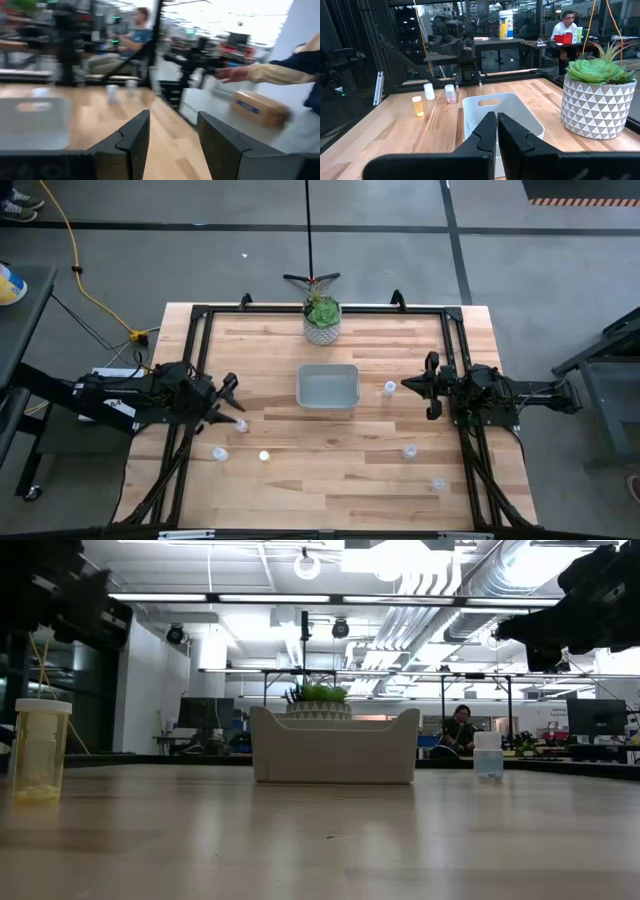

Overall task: Pick and place pill bottles into a basket
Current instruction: Put the transparent pill bottle into the gray bin

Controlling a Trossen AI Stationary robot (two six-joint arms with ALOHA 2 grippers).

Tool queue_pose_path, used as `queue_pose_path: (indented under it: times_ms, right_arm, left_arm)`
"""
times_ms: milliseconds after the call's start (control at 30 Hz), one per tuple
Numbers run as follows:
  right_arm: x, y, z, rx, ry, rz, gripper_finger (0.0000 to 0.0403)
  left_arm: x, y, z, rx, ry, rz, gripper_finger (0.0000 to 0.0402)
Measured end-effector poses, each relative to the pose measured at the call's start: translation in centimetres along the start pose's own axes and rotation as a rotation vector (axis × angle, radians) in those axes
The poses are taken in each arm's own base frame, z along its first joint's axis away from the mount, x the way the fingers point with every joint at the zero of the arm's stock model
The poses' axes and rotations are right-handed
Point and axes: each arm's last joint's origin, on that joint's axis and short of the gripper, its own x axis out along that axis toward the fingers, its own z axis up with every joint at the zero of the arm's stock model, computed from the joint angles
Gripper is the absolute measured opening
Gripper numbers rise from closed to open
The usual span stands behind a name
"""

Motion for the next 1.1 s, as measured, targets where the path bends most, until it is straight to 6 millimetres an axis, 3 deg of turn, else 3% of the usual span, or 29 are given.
queue_pose_path:
  times_ms: [400,633,900,1033,1100]
  right_arm:
    - [0.0,0.0,0.0,-0.03,0.0,0.0,0.0007]
    - [0.0,0.0,0.0,-0.016,-0.004,-0.004,0.0007]
    - [0.0,0.0,0.1,0.403,-0.011,-0.008,0.0007]
    - [0.0,-0.1,0.1,0.72,-0.023,-0.021,0.0007]
    - [0.0,-0.3,0.1,0.793,-0.052,-0.064,0.0007]
  left_arm:
    - [0.0,0.2,-0.1,-0.061,0.002,0.05,0.02]
    - [-0.1,0.8,0.0,-0.17,-0.058,0.255,0.02]
    - [-0.4,1.5,0.2,-0.301,-0.172,0.517,0.02]
    - [-0.5,1.7,0.2,-0.339,-0.215,0.591,0.02]
    - [-0.6,1.7,0.2,-0.339,-0.217,0.596,0.02]
